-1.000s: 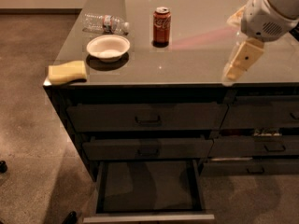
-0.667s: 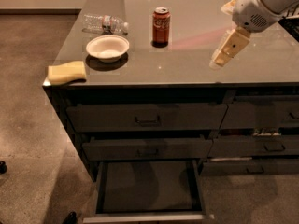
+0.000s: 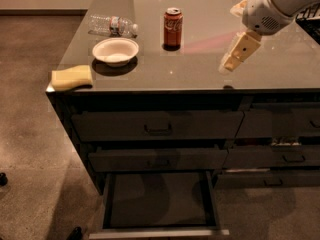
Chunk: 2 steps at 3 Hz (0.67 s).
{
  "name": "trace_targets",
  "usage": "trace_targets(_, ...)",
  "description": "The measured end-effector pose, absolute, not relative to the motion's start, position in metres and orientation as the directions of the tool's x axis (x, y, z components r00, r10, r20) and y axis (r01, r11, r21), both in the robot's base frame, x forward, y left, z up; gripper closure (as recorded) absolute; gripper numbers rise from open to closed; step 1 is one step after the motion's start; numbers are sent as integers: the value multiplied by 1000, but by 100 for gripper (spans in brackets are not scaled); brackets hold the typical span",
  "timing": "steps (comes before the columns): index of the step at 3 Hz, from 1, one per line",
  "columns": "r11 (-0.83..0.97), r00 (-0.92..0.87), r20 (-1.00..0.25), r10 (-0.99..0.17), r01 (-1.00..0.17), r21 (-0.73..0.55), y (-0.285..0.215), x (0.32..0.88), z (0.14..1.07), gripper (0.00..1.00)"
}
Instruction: Place coke can into bottom drawer
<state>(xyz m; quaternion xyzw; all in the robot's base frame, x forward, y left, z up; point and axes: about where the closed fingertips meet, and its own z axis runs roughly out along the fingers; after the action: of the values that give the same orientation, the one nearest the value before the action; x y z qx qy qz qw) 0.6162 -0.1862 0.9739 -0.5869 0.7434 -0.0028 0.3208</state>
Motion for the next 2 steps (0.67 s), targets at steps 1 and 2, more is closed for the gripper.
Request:
trace_targets(1, 352, -101, -553, -827, -859, -371, -170, 632, 963, 0)
trace_targets(2, 466, -89, -699, -710, -803, -371, -160, 652, 957, 0)
